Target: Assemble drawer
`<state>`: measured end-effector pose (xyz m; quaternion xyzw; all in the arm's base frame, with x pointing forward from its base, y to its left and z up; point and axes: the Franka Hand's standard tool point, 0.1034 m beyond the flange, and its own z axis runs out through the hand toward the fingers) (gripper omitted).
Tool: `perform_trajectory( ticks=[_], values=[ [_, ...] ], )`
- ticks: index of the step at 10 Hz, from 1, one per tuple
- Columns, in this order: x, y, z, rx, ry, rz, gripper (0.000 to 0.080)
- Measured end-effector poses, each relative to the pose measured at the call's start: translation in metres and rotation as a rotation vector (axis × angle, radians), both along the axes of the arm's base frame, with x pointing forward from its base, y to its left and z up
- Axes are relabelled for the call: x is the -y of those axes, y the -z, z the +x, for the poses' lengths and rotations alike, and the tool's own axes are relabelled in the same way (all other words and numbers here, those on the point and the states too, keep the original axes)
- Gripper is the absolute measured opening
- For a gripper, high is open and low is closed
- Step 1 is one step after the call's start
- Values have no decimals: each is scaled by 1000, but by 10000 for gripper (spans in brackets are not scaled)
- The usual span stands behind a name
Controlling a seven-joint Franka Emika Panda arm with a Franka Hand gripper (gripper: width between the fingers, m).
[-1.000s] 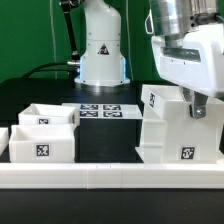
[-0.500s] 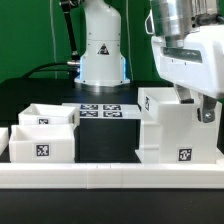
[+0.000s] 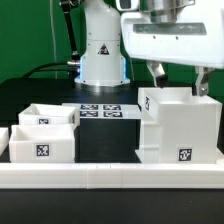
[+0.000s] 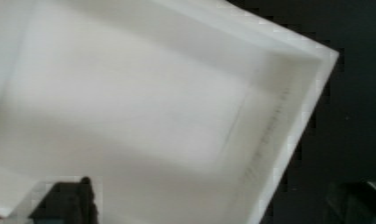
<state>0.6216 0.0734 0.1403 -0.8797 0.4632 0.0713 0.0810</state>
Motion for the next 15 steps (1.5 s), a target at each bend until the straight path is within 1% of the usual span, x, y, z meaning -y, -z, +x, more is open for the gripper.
perform_trajectory(
  ticks=[3, 4, 5, 6, 8, 9, 10, 13, 14, 15],
  values=[
    [-2, 2, 0, -1, 7, 0, 648],
    [1, 3, -3, 4, -83, -8, 648],
    [12, 4, -12, -3, -268, -28, 648],
    [21, 1, -14, 3, -386, -37, 648],
    [48, -7, -11, 46, -565, -16, 648],
    [52, -9, -9, 60, -600, -14, 648],
    [49, -8, -10, 57, -590, -15, 648],
    [50, -7, -10, 57, -597, -15, 648],
    [61, -2, -12, 90, -767, -64, 648],
    [76, 3, -18, 127, -881, -98, 648]
  ],
)
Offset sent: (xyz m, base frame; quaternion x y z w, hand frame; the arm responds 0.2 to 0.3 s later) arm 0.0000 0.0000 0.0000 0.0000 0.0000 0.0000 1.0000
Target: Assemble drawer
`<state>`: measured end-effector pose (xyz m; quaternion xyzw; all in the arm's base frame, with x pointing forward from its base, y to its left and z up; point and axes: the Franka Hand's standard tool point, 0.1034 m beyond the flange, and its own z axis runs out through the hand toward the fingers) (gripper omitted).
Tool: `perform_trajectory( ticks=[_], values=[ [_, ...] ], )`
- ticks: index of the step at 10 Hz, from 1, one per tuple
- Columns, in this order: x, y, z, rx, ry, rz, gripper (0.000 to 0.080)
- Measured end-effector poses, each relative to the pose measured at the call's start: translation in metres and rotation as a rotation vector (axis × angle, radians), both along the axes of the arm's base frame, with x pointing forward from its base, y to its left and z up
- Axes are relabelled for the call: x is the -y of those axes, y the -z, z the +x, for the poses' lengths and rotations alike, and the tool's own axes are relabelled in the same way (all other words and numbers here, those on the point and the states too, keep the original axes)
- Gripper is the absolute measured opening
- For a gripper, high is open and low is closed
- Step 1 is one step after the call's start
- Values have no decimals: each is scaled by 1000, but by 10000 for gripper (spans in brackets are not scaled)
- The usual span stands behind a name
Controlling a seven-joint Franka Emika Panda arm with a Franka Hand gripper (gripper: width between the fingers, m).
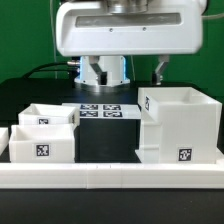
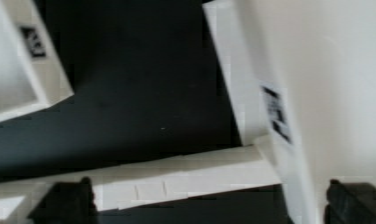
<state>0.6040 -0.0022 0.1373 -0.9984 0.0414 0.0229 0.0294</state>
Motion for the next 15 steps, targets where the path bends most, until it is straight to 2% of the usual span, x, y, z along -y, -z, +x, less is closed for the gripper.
perform_trajectory(
  ticks=[3, 7, 8, 10, 12, 13, 14, 15],
  values=[
    [37, 11, -3, 80, -179, -27, 648],
    [34, 13, -3, 74, -163, -26, 648],
    [39, 15, -6, 78, -202, -20, 648],
    [79, 33, -31, 52, -211, -15, 648],
    [88, 45, -42, 72, -227, -26, 648],
    [92, 58, -54, 71, -219, -36, 648],
    [92, 72, -62, 52, -214, -36, 648],
    [89, 77, -62, 53, -215, -38, 648]
  ],
)
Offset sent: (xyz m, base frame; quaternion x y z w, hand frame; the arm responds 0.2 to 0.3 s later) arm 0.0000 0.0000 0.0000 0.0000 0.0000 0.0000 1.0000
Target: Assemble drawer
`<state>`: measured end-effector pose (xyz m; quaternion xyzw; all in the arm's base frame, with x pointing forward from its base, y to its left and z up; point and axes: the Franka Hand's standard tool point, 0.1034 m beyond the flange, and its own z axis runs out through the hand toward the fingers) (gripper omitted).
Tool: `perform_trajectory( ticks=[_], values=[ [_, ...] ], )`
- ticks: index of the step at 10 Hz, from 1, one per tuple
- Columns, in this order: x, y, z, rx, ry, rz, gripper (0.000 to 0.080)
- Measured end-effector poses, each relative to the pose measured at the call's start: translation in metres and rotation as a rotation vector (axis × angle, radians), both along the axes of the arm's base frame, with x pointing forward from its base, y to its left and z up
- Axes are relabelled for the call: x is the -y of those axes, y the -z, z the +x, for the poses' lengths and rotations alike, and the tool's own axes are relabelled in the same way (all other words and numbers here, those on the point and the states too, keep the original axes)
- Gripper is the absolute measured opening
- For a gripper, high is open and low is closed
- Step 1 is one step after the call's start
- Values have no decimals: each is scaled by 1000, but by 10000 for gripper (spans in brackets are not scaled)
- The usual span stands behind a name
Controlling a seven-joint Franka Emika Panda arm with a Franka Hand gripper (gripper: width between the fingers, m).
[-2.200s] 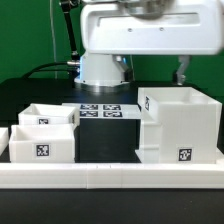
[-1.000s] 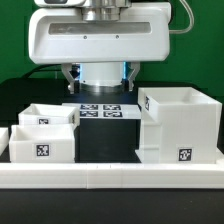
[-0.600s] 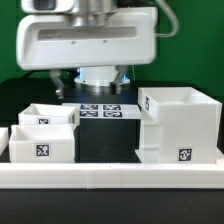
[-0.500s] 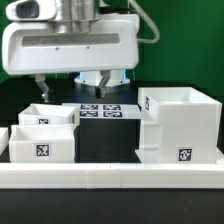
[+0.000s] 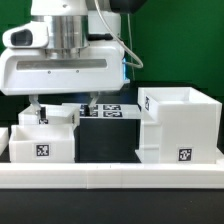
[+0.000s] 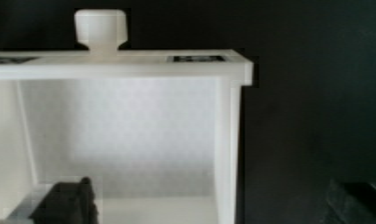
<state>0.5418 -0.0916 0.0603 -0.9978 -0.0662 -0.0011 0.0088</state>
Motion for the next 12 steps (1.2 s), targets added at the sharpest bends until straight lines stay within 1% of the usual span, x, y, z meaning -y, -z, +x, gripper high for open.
perform_trajectory(
  ticks=[1, 5, 8, 10, 12],
  values=[
    [-2, 6, -1, 1, -6, -3, 648],
    [-2, 32, -6, -2, -16, -18, 648],
    [-2, 46, -12, -4, -18, -26, 648],
    [-3, 52, -18, -6, -19, -28, 648],
    [-3, 54, -20, -10, -19, -28, 648]
  ],
)
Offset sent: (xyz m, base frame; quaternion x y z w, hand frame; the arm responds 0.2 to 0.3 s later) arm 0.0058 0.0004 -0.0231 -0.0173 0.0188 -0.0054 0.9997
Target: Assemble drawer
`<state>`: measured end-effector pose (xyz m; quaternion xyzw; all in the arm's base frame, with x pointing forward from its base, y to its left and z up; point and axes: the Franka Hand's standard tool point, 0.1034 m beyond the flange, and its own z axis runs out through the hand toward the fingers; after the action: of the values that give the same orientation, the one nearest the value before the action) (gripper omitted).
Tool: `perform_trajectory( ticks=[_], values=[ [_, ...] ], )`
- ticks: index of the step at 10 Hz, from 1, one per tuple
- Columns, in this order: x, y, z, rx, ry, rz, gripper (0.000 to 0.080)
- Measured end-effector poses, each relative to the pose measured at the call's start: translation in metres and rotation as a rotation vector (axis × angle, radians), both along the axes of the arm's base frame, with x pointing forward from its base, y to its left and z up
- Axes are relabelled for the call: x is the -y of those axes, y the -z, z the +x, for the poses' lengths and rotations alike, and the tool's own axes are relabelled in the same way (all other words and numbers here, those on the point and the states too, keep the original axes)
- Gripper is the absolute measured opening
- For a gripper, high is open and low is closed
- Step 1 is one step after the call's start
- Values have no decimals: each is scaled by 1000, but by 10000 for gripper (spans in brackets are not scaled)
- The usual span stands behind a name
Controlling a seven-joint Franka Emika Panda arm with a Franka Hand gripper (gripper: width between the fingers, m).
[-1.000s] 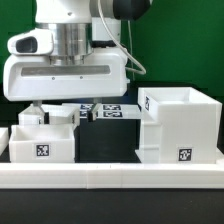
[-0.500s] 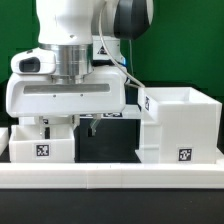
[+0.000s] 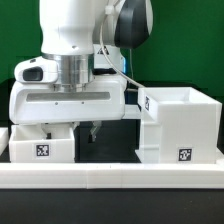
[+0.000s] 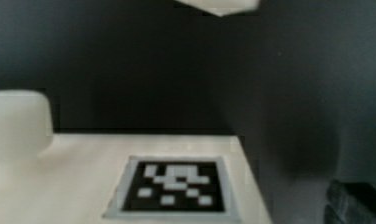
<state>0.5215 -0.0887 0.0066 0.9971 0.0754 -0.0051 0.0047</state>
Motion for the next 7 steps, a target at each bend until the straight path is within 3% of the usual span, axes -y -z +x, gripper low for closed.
perform_trajectory(
  ticks=[1, 2, 3, 4, 6, 7],
  values=[
    [0, 0, 0, 0, 0, 0, 648],
    [0, 0, 0, -1, 1, 0, 526],
    [0, 0, 0, -1, 0, 0, 332],
    [-1, 0, 0, -1, 0, 0, 332],
    [-1, -1, 1, 1, -1, 0, 65],
    [-1, -1, 1, 1, -1, 0, 65]
  ],
)
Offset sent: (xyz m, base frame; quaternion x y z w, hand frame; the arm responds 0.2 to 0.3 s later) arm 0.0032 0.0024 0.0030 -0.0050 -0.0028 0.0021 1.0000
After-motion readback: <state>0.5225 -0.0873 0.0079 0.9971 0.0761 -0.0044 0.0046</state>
